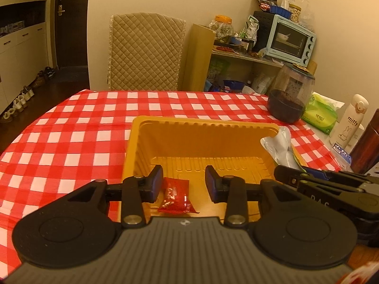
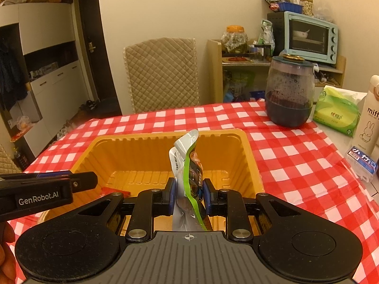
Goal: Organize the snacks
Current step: 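Open both grippers to drop the red packet and silver pouch into the tray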
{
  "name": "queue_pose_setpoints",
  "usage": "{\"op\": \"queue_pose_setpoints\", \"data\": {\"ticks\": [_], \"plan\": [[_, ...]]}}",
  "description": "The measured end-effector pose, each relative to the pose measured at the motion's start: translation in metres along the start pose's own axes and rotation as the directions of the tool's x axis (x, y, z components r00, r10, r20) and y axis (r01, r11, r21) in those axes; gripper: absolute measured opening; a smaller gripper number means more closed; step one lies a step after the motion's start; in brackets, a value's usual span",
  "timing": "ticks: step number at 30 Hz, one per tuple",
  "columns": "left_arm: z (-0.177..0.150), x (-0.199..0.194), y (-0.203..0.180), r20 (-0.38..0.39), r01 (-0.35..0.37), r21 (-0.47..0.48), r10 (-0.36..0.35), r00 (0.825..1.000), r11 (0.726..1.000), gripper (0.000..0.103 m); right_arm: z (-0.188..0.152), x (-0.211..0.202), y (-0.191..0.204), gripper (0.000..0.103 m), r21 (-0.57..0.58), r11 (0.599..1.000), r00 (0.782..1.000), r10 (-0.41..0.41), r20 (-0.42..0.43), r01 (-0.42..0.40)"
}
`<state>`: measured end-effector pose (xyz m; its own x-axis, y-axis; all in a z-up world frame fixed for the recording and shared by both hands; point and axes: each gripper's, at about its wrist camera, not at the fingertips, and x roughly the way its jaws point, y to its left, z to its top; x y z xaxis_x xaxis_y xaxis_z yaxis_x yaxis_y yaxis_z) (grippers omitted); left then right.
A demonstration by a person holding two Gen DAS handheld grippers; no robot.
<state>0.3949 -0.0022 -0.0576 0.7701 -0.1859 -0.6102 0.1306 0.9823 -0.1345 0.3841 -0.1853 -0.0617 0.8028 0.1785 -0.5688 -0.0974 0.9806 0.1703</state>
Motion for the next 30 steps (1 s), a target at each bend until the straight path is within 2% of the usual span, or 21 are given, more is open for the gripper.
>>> {"op": "queue_pose_setpoints", "data": {"ticks": [9, 12, 17, 30], "plan": [[-0.001, -0.003, -0.001, 0.003, -0.009, 0.009, 0.009, 1.0, 1.0, 0.035, 0.001, -0.003, 0.0, 0.024, 0.03, 0.999, 0.999, 0.038, 0.032, -0.039], [-0.001, -0.003, 0.0, 0.001, -0.012, 0.008, 0.012, 1.0, 1.0, 0.035, 0.001, -0.005, -0.001, 0.027, 0.027, 0.998, 0.997, 0.057, 0.045, -0.059], [0.0, -0.006, -0.001, 0.006, -0.017, 0.012, 0.017, 1.0, 1.0, 0.035, 0.003, -0.012, -0.009, 0.037, 0.043, 0.999, 0.997, 0.027, 0.079, -0.03], [-0.003, -0.036, -0.014, 0.016, -0.021, 0.075, 0.02, 1.0, 0.997, 0.035, 0.002, -0.043, -0.022, 0.042, 0.055, 0.998, 0.993, -0.028, 0.117, 0.021]]}}
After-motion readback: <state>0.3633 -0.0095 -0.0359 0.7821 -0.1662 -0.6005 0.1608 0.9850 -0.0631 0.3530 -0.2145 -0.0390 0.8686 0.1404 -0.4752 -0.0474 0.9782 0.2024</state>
